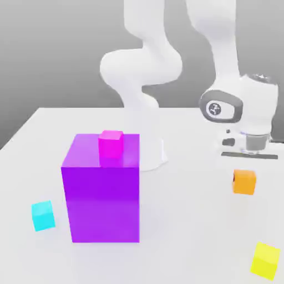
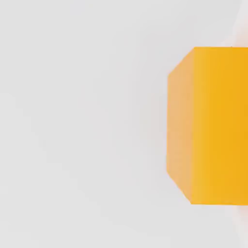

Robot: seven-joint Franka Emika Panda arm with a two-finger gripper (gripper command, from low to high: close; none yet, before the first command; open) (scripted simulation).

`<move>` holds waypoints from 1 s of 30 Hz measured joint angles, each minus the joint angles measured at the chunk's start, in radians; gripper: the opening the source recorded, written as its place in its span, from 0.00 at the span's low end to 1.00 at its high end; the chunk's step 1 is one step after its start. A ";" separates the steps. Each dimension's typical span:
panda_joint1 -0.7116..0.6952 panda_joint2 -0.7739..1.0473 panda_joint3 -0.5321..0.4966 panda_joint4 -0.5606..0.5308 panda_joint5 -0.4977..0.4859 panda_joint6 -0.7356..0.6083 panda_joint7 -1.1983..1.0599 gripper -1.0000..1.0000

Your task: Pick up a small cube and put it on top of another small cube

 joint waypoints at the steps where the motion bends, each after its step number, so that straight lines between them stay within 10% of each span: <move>1: 0.006 -0.019 0.005 -0.005 0.041 -0.012 -0.031 0.00; 24: -0.387 -0.710 -0.608 0.203 0.055 -0.918 -0.693 0.00; 29: -0.418 -0.717 -0.662 0.117 0.049 -0.837 -0.742 0.00; 30: -0.420 -0.709 -0.663 0.098 0.049 -0.809 -0.744 1.00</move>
